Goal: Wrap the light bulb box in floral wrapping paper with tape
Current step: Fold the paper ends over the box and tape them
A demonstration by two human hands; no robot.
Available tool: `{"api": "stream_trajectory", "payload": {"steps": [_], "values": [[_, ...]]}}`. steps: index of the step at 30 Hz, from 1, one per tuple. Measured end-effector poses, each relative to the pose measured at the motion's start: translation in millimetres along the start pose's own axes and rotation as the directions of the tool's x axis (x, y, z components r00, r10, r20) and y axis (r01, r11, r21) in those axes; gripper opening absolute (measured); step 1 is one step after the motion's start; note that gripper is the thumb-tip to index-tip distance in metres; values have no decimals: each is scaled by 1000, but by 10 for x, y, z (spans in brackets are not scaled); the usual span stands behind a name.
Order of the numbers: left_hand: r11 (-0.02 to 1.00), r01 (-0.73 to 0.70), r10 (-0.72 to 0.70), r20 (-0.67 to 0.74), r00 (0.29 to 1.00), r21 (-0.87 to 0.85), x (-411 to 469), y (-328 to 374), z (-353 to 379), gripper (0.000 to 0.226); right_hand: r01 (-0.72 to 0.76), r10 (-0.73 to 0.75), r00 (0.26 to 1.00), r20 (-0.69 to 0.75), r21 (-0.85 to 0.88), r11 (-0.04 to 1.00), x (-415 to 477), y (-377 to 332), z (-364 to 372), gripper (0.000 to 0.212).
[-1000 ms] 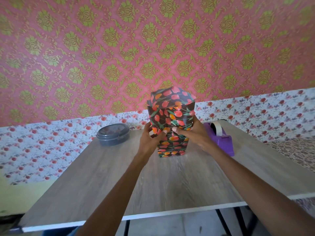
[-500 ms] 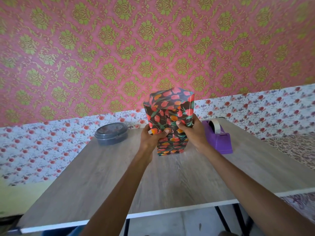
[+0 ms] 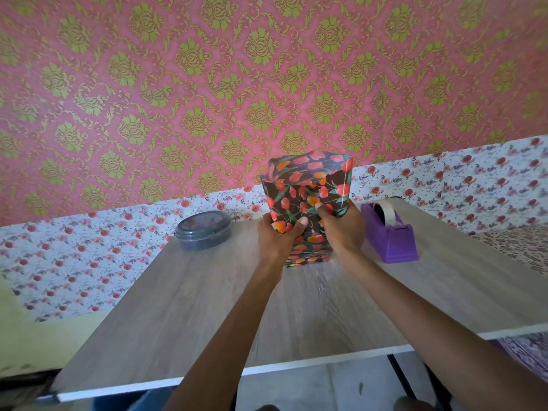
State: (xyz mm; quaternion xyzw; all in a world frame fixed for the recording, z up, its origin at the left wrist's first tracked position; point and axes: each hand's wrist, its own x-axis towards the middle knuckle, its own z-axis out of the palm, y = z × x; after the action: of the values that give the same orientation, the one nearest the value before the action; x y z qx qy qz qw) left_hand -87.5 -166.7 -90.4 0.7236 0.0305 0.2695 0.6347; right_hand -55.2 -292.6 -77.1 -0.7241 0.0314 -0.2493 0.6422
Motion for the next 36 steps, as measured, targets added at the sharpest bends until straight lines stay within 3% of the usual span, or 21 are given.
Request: {"api": "stream_trajectory", "payload": {"steps": [3, 5, 13, 26, 36], "values": [[996, -1, 5, -47, 999, 93, 17, -23, 46, 73, -6, 5, 1000, -18, -8, 1000, -51, -13, 1, 31], [992, 4, 10, -104, 995, 127, 8, -53, 90, 79, -11, 10, 999, -38, -12, 1000, -75, -15, 10, 32], [995, 53, -26, -304, 952, 81, -88, 57, 220, 41, -9, 8, 994, -105, -6, 1000, -134, -35, -11, 32], [982, 88, -152, -414, 898, -169, -143, 28, 383, 38, -11, 18, 994, -105, 64, 998, -123, 79, -99, 27], [949, 59, -188, -407, 894, -308, -264, 9, 710, 31, 14, 11, 987, -162, 151, 989, -87, 192, -301, 23]]}}
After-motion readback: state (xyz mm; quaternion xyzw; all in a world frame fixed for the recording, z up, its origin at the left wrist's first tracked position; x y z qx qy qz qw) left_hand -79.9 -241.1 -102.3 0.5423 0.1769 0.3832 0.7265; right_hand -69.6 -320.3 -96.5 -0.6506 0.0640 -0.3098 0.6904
